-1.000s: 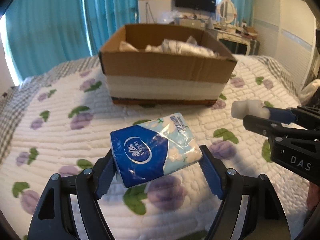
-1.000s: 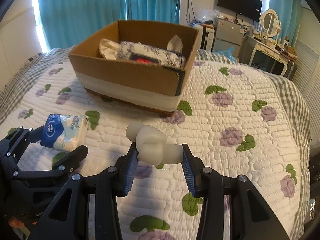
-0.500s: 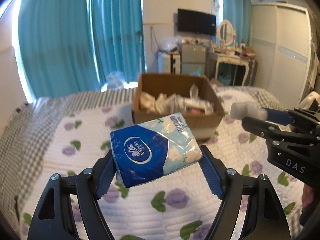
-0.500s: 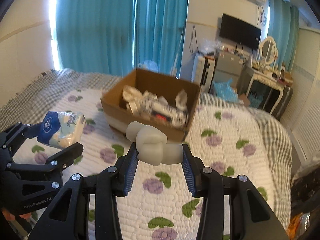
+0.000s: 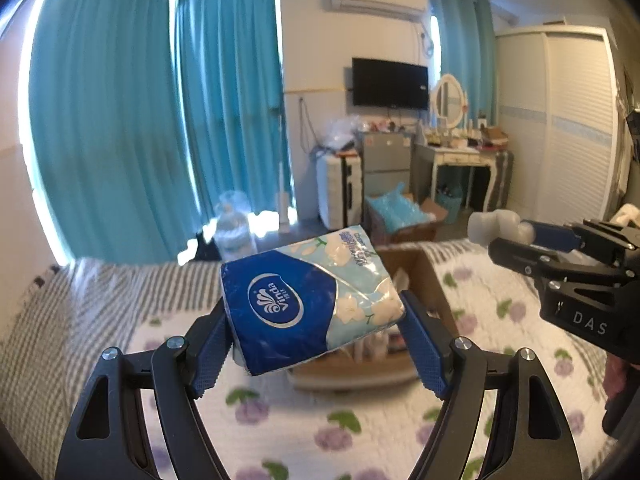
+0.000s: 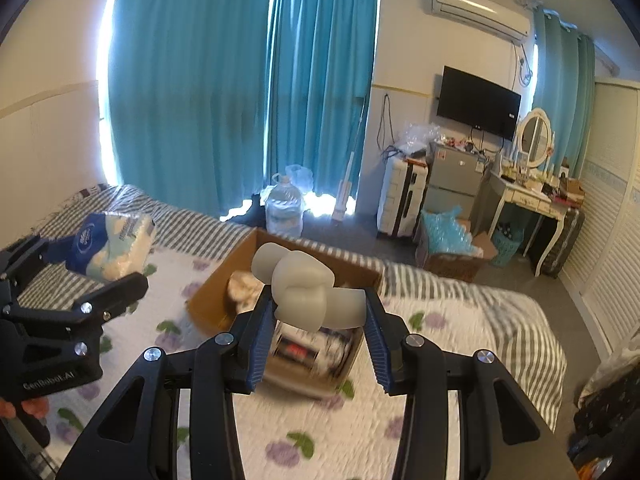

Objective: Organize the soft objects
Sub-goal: 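Carry both items over the box and open both grippers to drop them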

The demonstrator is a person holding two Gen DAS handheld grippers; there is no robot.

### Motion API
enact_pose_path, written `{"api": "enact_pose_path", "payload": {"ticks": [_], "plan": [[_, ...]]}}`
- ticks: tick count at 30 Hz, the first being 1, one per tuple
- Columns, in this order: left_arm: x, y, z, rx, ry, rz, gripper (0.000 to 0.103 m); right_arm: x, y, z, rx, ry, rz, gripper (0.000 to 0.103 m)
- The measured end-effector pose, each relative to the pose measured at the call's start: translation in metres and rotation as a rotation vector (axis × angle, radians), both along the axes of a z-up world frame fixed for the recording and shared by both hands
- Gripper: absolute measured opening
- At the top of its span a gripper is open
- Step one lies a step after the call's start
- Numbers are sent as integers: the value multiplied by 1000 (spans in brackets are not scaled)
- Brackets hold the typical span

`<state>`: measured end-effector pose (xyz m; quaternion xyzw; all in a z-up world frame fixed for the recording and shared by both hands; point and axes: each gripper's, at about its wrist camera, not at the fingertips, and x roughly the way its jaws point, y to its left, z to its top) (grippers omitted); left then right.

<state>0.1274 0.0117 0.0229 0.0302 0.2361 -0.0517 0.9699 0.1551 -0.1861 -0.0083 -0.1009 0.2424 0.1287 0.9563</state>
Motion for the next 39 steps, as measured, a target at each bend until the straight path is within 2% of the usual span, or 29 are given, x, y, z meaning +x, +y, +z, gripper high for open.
{"api": "enact_pose_path", "payload": {"ticks": [5,8,10,15,22,28,31,34,35,36,37,39], "plan": [[52,2,6,4,-14,-31,77,45,1,0,11,6,6,42],[81,-5,0,62,-18,-54,77,73,1,-8,19,23,7,42],[103,-9,-10,109,-21,-54,77,90,0,-16,27,41,9,42],[147,-14,-43,108,43,-77,77,127,-4,-44,27,82,6,42],[182,-15,-79,90,99,-81,77,167,-10,-82,52,141,-3,42],[195,-21,-89,80,118,-105,85,176,-6,-90,60,147,8,43],[202,-24,-90,117,140,-65,86,177,-4,-89,82,144,25,46],[198,-22,-88,148,125,-43,88,179,0,-88,85,140,30,47],[196,-19,-88,149,123,-42,90,180,2,-88,81,137,26,49],[195,-17,-86,147,123,-41,92,181,4,-87,81,133,22,60],[193,-15,-85,139,121,-43,92,182,4,-86,87,130,19,75],[189,-8,-83,127,111,-47,92,183,1,-83,112,115,-6,79]]}}
